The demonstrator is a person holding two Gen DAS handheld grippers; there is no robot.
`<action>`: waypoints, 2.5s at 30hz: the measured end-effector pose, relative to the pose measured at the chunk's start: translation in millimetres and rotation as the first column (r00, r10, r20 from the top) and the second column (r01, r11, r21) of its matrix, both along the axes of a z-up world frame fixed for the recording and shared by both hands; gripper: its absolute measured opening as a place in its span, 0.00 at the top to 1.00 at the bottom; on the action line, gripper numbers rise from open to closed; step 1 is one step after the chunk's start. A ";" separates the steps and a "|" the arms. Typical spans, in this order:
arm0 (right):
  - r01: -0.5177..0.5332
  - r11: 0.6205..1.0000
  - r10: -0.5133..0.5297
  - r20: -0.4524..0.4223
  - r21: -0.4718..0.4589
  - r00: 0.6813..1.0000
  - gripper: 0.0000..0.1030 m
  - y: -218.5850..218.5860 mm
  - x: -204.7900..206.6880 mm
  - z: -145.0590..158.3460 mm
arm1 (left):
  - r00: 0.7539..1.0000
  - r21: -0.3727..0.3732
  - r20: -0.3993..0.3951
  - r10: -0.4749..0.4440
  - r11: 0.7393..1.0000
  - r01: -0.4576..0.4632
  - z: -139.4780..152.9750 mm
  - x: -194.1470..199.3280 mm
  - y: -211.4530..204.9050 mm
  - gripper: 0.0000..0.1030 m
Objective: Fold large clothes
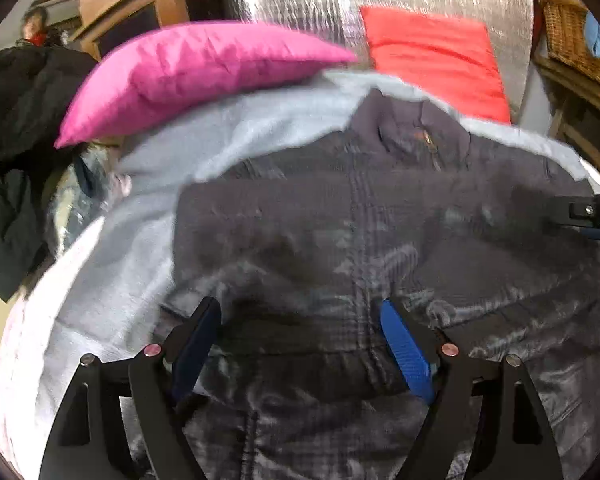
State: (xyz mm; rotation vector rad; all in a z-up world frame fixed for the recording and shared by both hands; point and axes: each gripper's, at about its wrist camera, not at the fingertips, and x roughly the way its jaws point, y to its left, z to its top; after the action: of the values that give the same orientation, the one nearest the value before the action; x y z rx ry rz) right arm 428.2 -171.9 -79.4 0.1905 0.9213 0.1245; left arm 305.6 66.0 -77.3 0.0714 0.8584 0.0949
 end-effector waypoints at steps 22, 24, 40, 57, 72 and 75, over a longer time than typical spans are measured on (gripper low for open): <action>0.074 0.997 -0.074 0.151 0.005 0.986 0.00 -96.3 -255.2 65.8 | 0.980 -0.264 0.125 0.156 0.957 -0.119 80.8 -201.3 91.1 0.19; 0.097 0.995 -0.096 0.177 0.003 0.979 0.00 -106.2 -285.1 73.1 | 0.971 -0.268 0.162 0.174 0.955 -0.127 94.7 -225.3 94.1 0.19; 0.121 0.980 -0.041 0.437 -0.157 0.899 0.00 -75.9 -420.2 123.7 | 0.942 -0.356 0.273 0.197 0.930 -0.091 119.9 -315.1 83.2 0.00; 0.172 0.922 -0.145 -0.104 0.348 0.984 0.00 -137.8 -385.2 -44.1 | 0.980 -0.235 -0.125 0.153 0.956 -0.179 10.6 -298.6 87.5 0.00; 0.150 0.896 -0.094 -0.150 0.419 0.984 0.24 -120.9 -370.1 -67.0 | 0.969 -0.458 -0.219 0.118 0.864 -0.209 -21.5 -305.5 108.2 0.00; 0.159 0.887 -0.099 -0.158 0.434 0.983 0.24 -119.6 -369.3 -71.6 | 0.964 -0.467 -0.238 0.116 0.857 -0.218 -28.3 -304.7 107.8 0.14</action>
State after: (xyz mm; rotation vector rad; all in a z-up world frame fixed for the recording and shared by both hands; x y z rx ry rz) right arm 58.8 -291.5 -151.0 0.6941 0.9989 0.2008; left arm 0.9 173.8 -105.6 -0.4830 1.0703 0.0311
